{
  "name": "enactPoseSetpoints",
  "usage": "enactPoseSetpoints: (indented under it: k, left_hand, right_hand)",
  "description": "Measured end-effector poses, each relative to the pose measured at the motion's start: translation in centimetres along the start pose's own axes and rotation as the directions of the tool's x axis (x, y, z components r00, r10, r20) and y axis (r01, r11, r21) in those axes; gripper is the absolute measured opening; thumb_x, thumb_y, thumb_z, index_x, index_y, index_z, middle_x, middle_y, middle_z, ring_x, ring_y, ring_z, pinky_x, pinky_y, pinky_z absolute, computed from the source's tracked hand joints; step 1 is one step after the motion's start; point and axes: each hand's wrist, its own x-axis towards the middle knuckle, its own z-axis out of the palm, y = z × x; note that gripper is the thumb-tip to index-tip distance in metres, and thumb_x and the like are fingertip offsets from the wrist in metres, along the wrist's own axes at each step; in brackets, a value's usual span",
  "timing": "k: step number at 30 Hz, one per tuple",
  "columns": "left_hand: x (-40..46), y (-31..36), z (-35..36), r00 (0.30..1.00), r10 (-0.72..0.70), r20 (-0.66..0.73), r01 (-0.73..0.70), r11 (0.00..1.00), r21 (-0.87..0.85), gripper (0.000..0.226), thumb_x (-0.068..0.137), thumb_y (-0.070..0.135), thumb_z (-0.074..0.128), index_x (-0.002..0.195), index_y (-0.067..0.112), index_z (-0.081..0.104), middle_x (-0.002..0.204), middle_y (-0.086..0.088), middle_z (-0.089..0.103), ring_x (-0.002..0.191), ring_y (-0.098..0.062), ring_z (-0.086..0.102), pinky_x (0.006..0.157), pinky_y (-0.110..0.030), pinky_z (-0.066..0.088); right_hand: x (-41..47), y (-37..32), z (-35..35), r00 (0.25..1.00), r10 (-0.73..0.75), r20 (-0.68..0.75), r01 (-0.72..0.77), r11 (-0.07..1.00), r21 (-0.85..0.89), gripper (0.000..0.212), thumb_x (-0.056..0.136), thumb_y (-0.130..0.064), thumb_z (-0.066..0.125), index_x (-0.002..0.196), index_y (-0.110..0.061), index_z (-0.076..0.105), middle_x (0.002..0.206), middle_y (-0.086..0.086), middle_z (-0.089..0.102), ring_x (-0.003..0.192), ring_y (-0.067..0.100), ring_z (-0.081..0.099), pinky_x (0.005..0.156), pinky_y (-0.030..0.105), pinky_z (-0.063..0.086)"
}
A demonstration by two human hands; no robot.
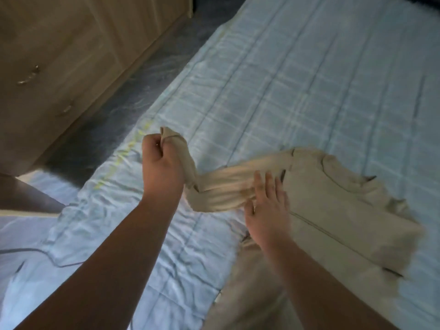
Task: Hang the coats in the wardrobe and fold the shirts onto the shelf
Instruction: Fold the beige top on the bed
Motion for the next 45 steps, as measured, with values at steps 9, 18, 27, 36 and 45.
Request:
enactPoseSetpoints:
  k: [9,18,27,36,45]
  left_hand:
    - [-12.3,-1.1,18.4,0.908,0.188,0.374,-0.247,0.962,0.115,0.005,0.09,0.025,0.056,0.09,0.021,0.052,0.069,0.01,0.053,0.064,-0.014,0.051,0.062,-0.033,0.043]
    - [-25.8,-6.1,34.0,0.755,0.106,0.647,-0.369,0.884,0.286,0.023,0.083,0.011,0.065,0.106,0.014,0.067,0.097,-0.004,0.068,0.09,-0.022,0.062,0.075,-0.025,0.041]
    - [-34.7,-12.0,39.1,0.506,-0.115,0.855,-0.388,0.854,0.345,0.028,0.088,0.013,0.064,0.116,0.013,0.064,0.102,0.003,0.067,0.093,-0.015,0.064,0.083,-0.02,0.048]
    - [-32.7,-9.8,29.1,0.51,-0.156,0.846,-0.188,0.939,0.287,0.033,0.094,-0.006,0.047,0.104,0.019,0.066,0.096,-0.001,0.072,0.078,-0.006,0.068,0.069,-0.021,0.054]
    - [-29.1,-10.9,7.8,0.737,-0.251,0.628,-0.135,0.855,0.5,0.039,0.089,-0.01,0.044,0.095,0.023,0.063,0.096,-0.006,0.07,0.078,-0.022,0.066,0.069,-0.032,0.049]
  right_hand:
    - [-5.9,18.2,-4.4,0.966,0.259,0.029,-0.26,0.964,0.064,0.074,0.087,-0.045,0.023,0.158,-0.028,0.012,0.166,0.004,0.01,0.152,0.029,0.007,0.121,0.05,0.014]
    - [-11.7,33.6,-6.4,0.926,0.373,0.062,-0.378,0.907,0.186,0.07,0.089,-0.038,0.024,0.157,-0.022,0.019,0.164,0.009,0.016,0.151,0.032,0.01,0.121,0.05,0.015]
    - [-13.8,38.6,-3.3,0.933,0.35,0.078,-0.358,0.898,0.254,0.073,0.09,-0.028,0.041,0.158,-0.022,0.015,0.166,0.003,0.009,0.152,0.027,0.001,0.122,0.048,0.013]
    - [-16.6,34.7,-2.1,0.96,0.277,0.037,-0.275,0.917,0.289,0.072,0.088,-0.033,0.036,0.156,-0.018,0.02,0.164,0.008,0.017,0.15,0.029,0.01,0.122,0.046,0.016]
    - [-23.9,27.4,0.3,0.987,0.126,0.098,-0.144,0.965,0.218,0.07,0.087,-0.028,0.044,0.154,-0.02,0.025,0.163,0.009,0.02,0.151,0.03,0.014,0.119,0.049,0.022]
